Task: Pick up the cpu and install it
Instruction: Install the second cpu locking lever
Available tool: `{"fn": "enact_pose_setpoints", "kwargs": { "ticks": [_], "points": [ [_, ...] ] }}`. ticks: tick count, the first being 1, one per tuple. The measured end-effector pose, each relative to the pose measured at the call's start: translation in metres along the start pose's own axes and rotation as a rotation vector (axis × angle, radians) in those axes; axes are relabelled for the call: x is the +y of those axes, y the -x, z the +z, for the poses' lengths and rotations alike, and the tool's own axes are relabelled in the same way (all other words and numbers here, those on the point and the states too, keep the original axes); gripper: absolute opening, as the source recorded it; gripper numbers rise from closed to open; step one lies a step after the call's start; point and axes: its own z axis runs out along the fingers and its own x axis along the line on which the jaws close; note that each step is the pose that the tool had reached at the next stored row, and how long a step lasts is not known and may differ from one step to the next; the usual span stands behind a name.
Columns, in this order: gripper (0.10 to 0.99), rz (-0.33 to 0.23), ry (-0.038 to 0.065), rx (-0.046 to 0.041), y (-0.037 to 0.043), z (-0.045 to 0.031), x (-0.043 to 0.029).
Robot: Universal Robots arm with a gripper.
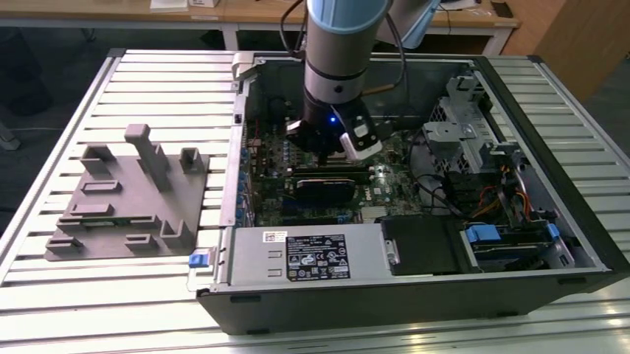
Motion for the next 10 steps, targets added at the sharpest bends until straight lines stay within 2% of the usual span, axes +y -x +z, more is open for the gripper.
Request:
{"fn": "enact_pose_setpoints", "kwargs": {
  "ticks": [5,10],
  "points": [
    [0.106,0.0,0.009,0.0003,-0.0048,0.0001,-0.0014],
    [0.106,0.0,0.018,0.0005,-0.006,0.0042,-0.002]
  ]
}}
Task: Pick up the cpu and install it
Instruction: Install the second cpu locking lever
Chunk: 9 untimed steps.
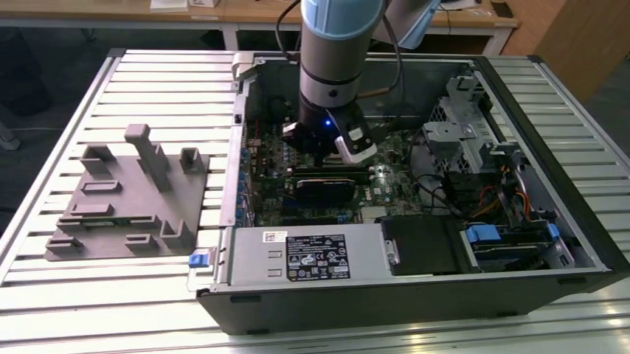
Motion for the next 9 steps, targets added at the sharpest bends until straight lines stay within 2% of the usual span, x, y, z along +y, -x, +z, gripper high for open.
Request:
{"fn": "enact_pose_setpoints", "kwargs": {
  "ticks": [9],
  "points": [
    [0.106,0.0,0.021,0.0005,-0.0039,0.0039,-0.0029]
  ]
}}
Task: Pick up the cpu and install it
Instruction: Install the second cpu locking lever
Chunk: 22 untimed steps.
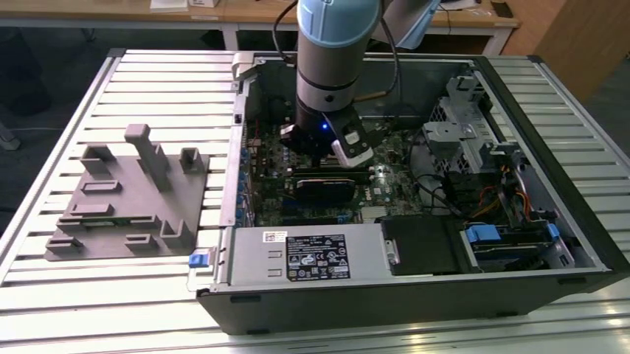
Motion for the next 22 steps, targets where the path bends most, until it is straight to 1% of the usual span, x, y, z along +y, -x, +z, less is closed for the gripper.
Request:
{"fn": "enact_pose_setpoints", "kwargs": {
  "ticks": [3,5,7,10,19,22],
  "points": [
    [0.106,0.0,0.006,0.0001,-0.0005,-0.0002,-0.0038],
    [0.106,0.0,0.008,0.0002,-0.0005,0.0002,-0.0046],
    [0.106,0.0,0.012,0.0003,-0.0005,0.0008,-0.0048],
    [0.106,0.0,0.021,0.0005,-0.0005,0.0021,-0.005],
    [0.106,0.0,0.046,0.0011,-0.0004,0.0058,-0.0057],
    [0.106,0.0,0.051,0.0014,-0.0004,0.0068,-0.0059]
  ]
}}
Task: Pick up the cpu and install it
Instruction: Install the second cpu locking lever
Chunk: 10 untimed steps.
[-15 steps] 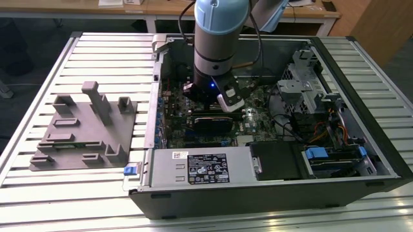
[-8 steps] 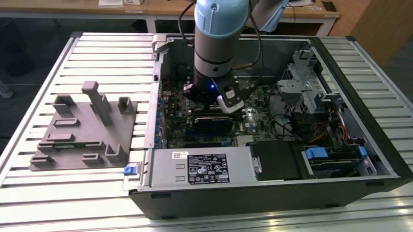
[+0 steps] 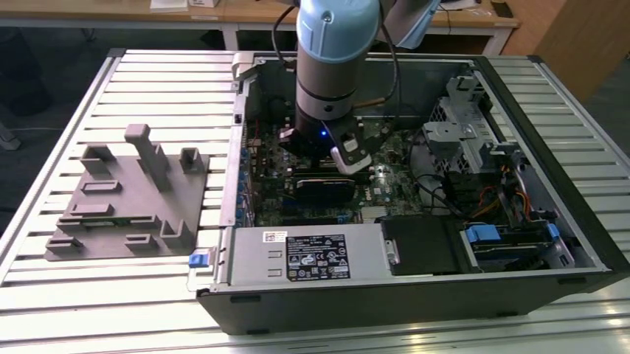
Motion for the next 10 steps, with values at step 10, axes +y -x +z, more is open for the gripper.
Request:
{"fn": "enact_pose_setpoints", "kwargs": {
  "ticks": [10],
  "points": [
    [0.106,0.0,0.021,0.0006,-0.0003,0.0036,-0.0009]
  ]
}}
